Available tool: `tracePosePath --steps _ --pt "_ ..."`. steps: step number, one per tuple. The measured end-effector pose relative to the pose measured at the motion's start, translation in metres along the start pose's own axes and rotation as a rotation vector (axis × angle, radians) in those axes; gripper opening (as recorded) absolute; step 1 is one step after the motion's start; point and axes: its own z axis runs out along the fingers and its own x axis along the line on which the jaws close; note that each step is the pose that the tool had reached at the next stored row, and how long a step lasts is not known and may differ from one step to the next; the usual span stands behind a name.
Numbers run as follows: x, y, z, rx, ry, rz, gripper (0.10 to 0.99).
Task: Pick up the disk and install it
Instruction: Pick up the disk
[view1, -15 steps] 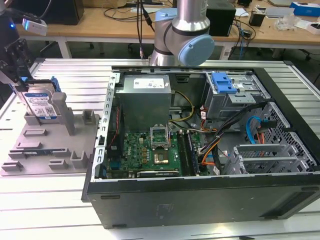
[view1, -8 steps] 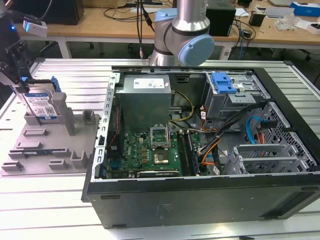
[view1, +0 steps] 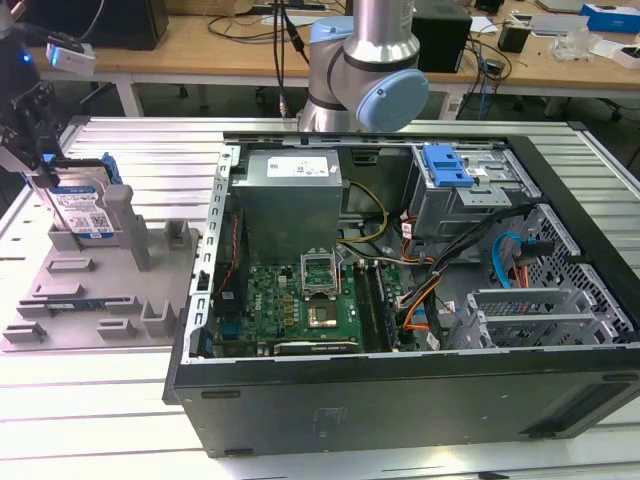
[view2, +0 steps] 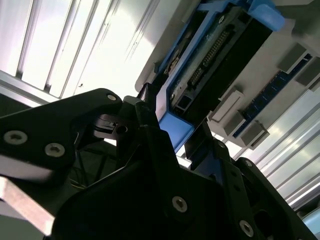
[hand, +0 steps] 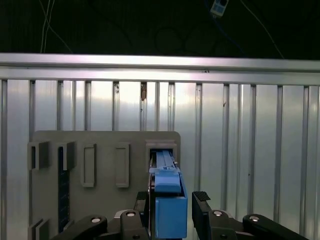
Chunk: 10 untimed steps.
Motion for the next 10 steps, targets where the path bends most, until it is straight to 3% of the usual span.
tracePosePath --steps 10 --pt "0.0000 0.0004 0.0012 0.001 0.0000 -0.016 0.482"
